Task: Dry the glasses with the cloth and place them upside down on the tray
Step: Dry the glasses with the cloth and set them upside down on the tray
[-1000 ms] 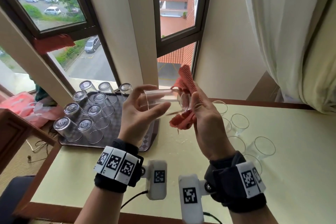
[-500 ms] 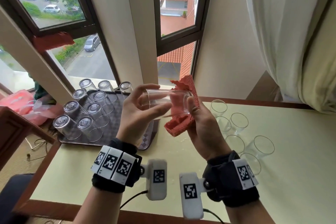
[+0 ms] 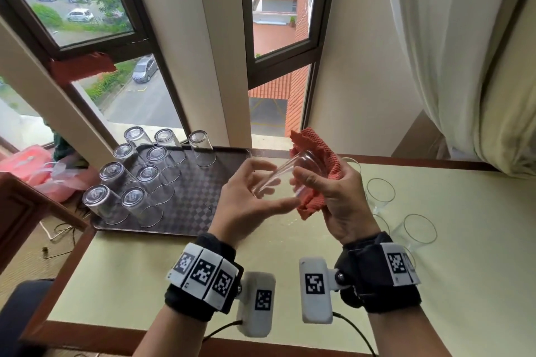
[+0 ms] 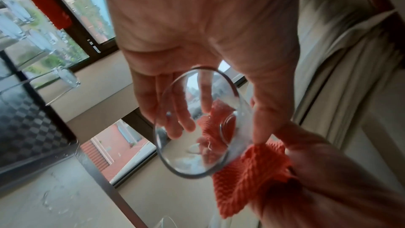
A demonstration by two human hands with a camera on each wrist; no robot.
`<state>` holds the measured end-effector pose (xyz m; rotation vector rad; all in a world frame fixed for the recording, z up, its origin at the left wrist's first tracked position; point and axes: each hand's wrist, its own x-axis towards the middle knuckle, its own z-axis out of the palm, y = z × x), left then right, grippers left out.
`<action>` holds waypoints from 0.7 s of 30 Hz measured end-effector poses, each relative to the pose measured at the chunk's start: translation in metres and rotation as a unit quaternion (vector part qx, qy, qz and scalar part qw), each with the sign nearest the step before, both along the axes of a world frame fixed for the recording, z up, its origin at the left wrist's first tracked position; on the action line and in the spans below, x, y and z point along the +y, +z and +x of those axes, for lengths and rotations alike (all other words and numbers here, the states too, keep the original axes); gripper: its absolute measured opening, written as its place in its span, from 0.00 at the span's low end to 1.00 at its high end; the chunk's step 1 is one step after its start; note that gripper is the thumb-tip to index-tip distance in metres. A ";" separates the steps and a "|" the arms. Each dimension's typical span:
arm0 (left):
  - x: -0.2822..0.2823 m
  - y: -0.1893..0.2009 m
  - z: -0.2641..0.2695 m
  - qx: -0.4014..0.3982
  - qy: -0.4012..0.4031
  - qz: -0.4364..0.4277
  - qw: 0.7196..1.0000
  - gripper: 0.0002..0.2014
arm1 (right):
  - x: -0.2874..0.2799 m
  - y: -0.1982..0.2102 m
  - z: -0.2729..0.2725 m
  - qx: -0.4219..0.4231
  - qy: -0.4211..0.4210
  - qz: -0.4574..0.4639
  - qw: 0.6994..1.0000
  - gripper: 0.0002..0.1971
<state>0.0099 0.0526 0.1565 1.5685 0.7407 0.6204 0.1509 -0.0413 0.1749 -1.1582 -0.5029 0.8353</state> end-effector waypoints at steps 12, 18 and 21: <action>-0.006 0.007 0.019 0.052 -0.049 -0.017 0.997 0.32 | 0.003 0.003 -0.002 0.067 0.027 -0.002 0.997 0.19; -0.006 0.008 0.021 -0.069 -0.046 -0.196 0.977 0.33 | 0.002 -0.001 -0.007 0.075 0.097 0.013 0.992 0.23; -0.002 0.004 0.021 -0.128 -0.032 -0.224 0.966 0.38 | 0.003 -0.003 -0.009 0.018 0.134 0.003 0.991 0.22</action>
